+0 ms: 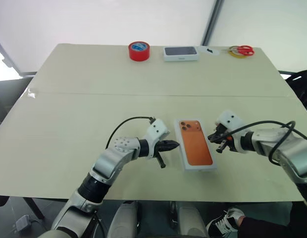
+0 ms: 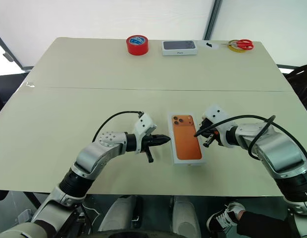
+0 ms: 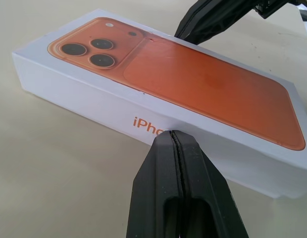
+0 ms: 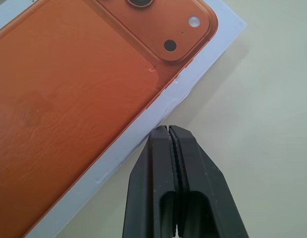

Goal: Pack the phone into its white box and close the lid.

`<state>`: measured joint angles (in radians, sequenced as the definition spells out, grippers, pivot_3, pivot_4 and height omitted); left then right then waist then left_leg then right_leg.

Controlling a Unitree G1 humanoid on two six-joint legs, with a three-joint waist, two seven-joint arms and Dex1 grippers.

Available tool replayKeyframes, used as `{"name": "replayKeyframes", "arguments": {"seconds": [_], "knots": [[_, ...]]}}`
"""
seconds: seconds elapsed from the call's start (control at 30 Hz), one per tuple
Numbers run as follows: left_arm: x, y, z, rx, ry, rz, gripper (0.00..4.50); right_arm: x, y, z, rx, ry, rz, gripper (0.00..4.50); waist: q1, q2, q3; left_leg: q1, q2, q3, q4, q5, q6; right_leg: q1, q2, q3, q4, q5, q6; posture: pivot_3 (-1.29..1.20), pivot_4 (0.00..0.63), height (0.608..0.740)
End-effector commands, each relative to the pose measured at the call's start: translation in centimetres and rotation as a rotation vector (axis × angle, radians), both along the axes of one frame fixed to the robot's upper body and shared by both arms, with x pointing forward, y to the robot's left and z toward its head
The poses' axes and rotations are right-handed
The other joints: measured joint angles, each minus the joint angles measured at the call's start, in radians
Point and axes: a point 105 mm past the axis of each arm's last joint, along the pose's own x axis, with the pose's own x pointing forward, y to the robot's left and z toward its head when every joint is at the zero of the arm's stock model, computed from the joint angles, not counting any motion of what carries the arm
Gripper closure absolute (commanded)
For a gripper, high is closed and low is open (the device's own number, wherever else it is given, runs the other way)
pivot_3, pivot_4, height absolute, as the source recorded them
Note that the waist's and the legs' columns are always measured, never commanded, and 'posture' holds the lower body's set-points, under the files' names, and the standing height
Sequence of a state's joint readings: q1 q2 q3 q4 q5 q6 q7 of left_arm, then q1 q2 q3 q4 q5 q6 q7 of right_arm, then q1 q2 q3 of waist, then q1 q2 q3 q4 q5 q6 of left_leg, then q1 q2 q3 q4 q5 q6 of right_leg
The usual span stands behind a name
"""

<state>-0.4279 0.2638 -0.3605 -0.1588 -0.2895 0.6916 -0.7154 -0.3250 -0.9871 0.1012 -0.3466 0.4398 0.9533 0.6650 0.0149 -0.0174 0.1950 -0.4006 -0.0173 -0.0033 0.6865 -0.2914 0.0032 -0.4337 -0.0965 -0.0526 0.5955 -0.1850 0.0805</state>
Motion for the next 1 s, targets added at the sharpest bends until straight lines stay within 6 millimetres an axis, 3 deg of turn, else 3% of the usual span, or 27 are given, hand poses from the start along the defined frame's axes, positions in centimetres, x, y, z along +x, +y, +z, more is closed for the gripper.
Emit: {"name": "replayKeyframes", "arguments": {"seconds": [0.03,0.13,0.27,0.47,0.7,0.77,1.0], "knots": [[0.7,2.2,0.9,-0.023,-0.029,0.079,4.5,0.6,-1.3,2.8,0.001,-0.132,0.015,4.46,-0.001,0.0,0.0,0.0,0.0,0.0,0.0,0.0,0.0,0.0,0.0,0.0,0.0,0.0,0.0,0.0,0.15,0.738],[1.1,4.2,0.9,-0.017,-0.035,0.14,4.5,0.3,-1.3,3.7,0.031,-0.166,0.065,4.46,-0.003,0.0,0.0,0.001,0.0,0.0,0.0,0.0,0.0,0.0,0.0,0.0,0.001,0.0,0.0,0.0,0.15,0.738],[1.4,7.2,1.5,-0.02,-0.066,0.224,4.5,-1.3,1.0,4.3,0.135,-0.144,0.195,4.46,-0.001,0.0,0.0,0.002,0.002,0.0,0.0,0.0,0.0,0.001,0.001,0.0,0.001,0.0,0.0,0.0,0.15,0.738],[0.6,10.4,4.1,-0.113,-0.13,0.293,4.5,-3.0,3.6,1.5,0.186,-0.045,0.279,4.46,-0.001,0.0,0.0,0.003,0.002,0.0,0.0,0.0,0.0,0.002,0.001,0.0,0.0,0.0,0.0,0.0,0.15,0.738],[-0.3,12.9,4.0,-0.064,-0.152,0.358,4.5,-3.1,3.8,-0.9,0.12,0.012,0.286,4.46,-0.001,0.0,0.0,0.006,0.001,0.0,0.0,0.0,0.0,0.005,0.0,0.0,0.0,-0.002,-0.003,0.0,0.15,0.738],[-0.4,13.7,4.1,-0.056,-0.159,0.392,4.5,-2.6,3.7,-0.5,0.114,-0.014,0.292,4.46,-0.001,0.0,0.0,0.007,0.001,0.0,0.0,0.0,0.0,0.005,0.0,0.0,0.0,-0.002,-0.003,0.0,0.15,0.738],[-1.2,17.5,4.7,-0.062,-0.18,0.51,4.5,0.8,3.8,4.2,0.3,-0.228,0.194,4.46,-0.003,0.0,0.0,0.008,0.002,0.001,-0.001,0.0,0.0,0.005,0.001,0.0,0.0,-0.002,-0.003,0.0,0.15,0.738]]}}
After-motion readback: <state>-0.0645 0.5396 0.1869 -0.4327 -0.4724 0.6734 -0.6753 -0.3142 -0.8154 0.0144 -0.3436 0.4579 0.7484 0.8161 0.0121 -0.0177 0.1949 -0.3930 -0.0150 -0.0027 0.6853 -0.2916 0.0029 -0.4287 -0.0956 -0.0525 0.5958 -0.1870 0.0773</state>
